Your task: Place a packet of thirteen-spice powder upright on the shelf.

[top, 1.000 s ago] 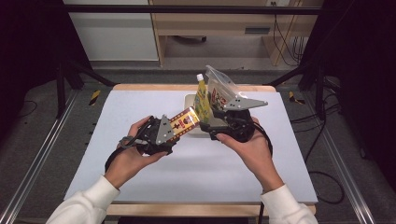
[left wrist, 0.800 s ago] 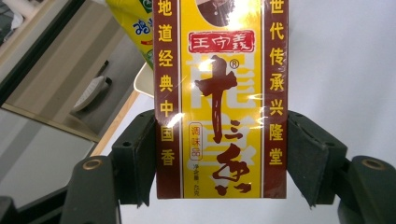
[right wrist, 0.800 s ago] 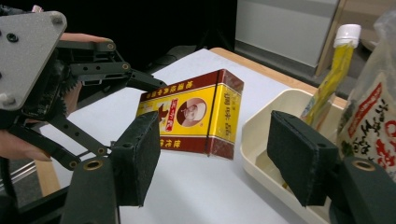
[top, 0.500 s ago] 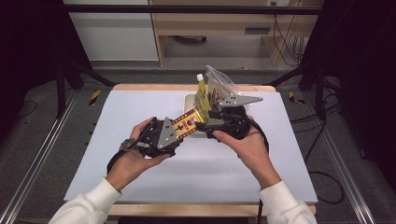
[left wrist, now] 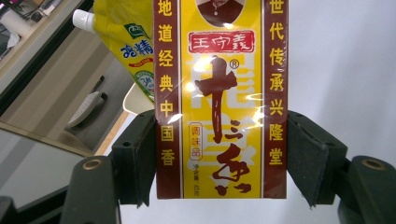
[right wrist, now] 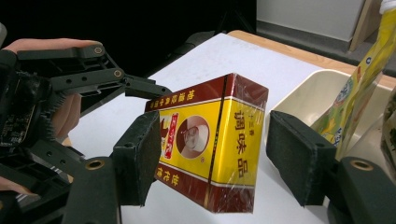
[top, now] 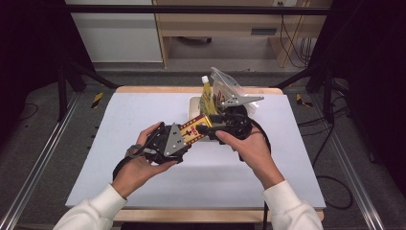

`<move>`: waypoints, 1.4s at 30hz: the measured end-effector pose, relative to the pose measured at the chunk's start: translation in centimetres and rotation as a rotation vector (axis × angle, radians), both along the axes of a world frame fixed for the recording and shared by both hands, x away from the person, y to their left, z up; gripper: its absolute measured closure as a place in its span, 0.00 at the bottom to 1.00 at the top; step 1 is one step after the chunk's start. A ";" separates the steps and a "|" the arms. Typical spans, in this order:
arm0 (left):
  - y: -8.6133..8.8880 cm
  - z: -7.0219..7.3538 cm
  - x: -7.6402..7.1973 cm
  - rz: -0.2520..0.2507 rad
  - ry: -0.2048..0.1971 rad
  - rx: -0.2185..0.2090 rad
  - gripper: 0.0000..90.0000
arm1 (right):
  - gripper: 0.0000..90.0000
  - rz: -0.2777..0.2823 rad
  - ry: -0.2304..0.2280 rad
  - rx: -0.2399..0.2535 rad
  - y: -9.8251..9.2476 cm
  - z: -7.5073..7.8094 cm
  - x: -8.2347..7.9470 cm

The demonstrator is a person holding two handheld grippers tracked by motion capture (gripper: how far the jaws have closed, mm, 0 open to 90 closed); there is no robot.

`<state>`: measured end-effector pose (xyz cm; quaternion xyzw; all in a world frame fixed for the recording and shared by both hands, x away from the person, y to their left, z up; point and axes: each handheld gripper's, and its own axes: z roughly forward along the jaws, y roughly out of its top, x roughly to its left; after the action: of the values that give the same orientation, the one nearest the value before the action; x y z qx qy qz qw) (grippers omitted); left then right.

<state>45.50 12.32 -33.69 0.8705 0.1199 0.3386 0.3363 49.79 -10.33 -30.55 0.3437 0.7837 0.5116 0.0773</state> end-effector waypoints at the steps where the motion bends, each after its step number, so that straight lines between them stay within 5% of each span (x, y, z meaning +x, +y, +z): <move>1: 0.0 0.0 0.0 -0.001 0.000 0.000 0.36 | 0.40 0.002 0.001 -0.002 0.0 0.0 0.1; 14: -0.3 0.0 -0.3 -0.020 -0.019 -0.023 0.35 | 0.45 0.035 0.050 -0.009 0.3 -0.4 0.5; 20: -0.3 -0.3 0.0 -0.019 -0.020 -0.014 0.35 | 0.55 0.036 0.060 -0.011 0.2 -0.5 0.4; 28: -0.4 -1.3 0.7 -0.013 -0.011 -0.023 0.35 | 0.73 0.043 0.101 0.054 0.0 -0.3 0.2; 34: -0.1 -1.6 1.0 0.004 0.024 -0.045 0.25 | 0.76 -0.033 0.077 0.016 0.6 0.0 -0.2; 42: 2.7 -2.7 0.8 0.075 0.099 -0.095 0.18 | 0.75 -0.162 0.039 -0.013 0.9 0.1 0.1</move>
<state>46.33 15.05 -36.42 0.8642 0.1851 0.3014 0.3579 49.94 -9.47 -30.40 0.4153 0.7580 0.4918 0.1052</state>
